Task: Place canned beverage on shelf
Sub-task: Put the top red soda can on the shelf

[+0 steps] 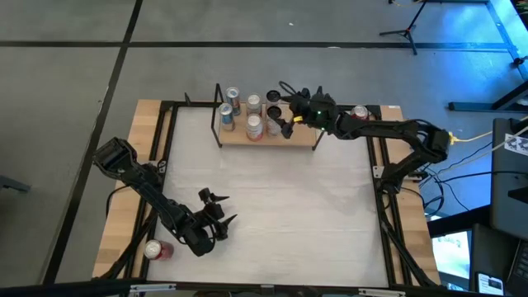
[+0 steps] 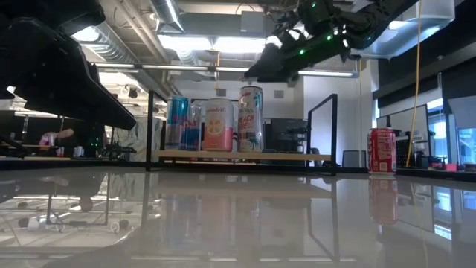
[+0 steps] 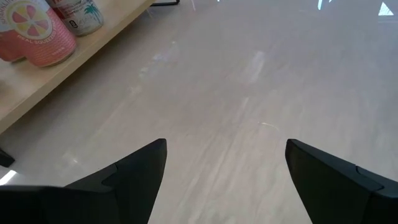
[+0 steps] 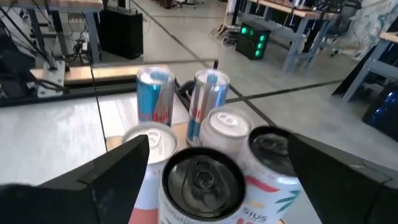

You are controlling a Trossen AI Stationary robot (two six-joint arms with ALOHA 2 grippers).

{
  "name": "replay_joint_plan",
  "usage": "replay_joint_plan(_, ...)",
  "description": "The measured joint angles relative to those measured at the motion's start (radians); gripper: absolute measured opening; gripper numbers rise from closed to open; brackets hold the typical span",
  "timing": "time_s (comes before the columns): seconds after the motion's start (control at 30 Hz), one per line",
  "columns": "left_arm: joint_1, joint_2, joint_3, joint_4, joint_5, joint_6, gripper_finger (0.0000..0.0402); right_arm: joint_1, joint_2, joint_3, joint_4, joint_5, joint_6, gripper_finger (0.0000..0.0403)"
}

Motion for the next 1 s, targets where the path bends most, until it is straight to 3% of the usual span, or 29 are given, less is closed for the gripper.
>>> replay_joint_plan(0.2,0.000,0.000,0.000,0.000,0.000,0.000,0.0318,0.000,-0.114,0.001,-0.122,0.000,0.000,0.0381)
replay_joint_plan(0.4,0.000,0.000,0.000,0.001,0.000,0.000,0.0318,0.000,-0.283,0.051,-0.393,0.039,0.000,0.0381)
replay_joint_plan(0.57,0.000,0.000,0.000,0.004,0.000,0.000,0.0318,-0.001,-0.413,0.129,-0.663,0.176,0.005,0.0381)
replay_joint_plan(0.83,0.001,0.000,0.000,0.012,0.000,0.000,0.0318,-0.015,-0.530,0.190,-1.038,0.507,0.153,0.0381)
replay_joint_plan(1.0,0.017,0.000,0.000,0.018,0.000,0.000,0.0318,-0.139,-0.528,0.175,-1.225,0.538,0.244,0.0381)
